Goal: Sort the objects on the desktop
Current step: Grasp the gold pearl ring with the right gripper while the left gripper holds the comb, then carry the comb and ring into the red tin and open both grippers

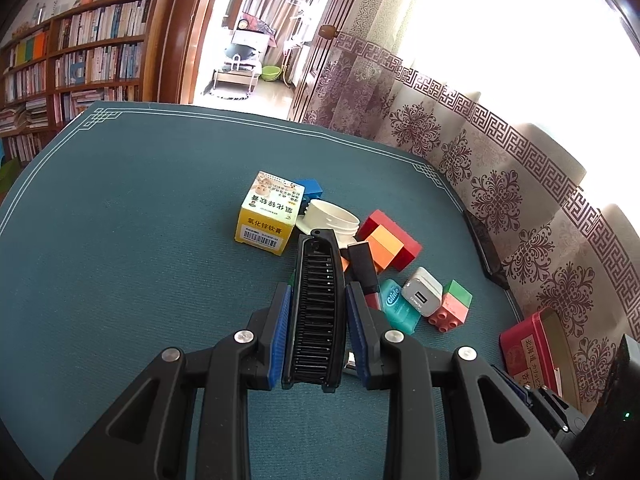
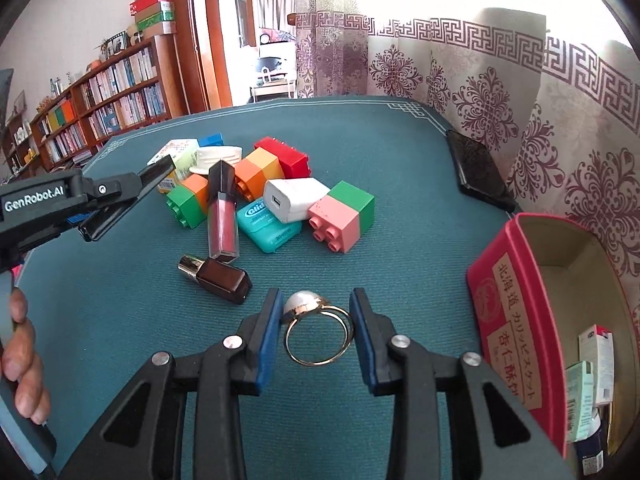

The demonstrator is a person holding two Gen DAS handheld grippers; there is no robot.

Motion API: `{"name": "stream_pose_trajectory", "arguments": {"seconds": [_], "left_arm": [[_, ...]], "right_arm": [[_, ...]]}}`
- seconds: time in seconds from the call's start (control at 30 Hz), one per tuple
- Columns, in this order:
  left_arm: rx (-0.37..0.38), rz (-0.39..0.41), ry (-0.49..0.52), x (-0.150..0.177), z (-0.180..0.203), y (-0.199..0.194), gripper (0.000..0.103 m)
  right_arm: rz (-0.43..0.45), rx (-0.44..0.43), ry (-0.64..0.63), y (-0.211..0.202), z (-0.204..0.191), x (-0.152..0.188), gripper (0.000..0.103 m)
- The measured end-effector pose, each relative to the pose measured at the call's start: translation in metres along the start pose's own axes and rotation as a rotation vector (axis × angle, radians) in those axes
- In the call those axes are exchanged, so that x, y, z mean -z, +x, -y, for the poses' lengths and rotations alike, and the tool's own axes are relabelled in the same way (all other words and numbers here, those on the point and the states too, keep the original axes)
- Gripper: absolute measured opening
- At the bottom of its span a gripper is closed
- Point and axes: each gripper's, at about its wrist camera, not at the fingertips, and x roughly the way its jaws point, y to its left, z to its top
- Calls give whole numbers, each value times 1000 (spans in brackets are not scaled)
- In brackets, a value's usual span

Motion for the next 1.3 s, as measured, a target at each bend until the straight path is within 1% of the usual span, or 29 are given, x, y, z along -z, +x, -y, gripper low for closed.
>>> {"name": "stream_pose_trajectory", "arguments": {"seconds": [0.17,0.3,0.43,0.57,0.73,0.87,1.0,1.17,1.3], "left_arm": [[15,7,34,2,16,-7,30],[26,16,75,4,38,-13,30],[57,29,139,11,69,-23,30],[113,22,207,22,106,-31,30],[187,5,299,39,155,-43,30],[212,-2,370,52,190,-47,30],[240,-11,411,62,215,-52,30],[279,-37,461,74,242,-55,30],[296,-35,496,82,259,-59,30]], "right_arm": [[83,-10,20,-41,12,-3,38],[149,16,38,-74,29,2,38],[190,71,89,-104,58,8,38],[226,143,144,-131,94,18,38],[230,219,208,-147,135,34,38],[216,239,262,-149,161,47,38],[197,241,276,-146,173,57,38],[195,242,285,-148,180,65,38],[191,241,297,-150,186,70,38]]}}
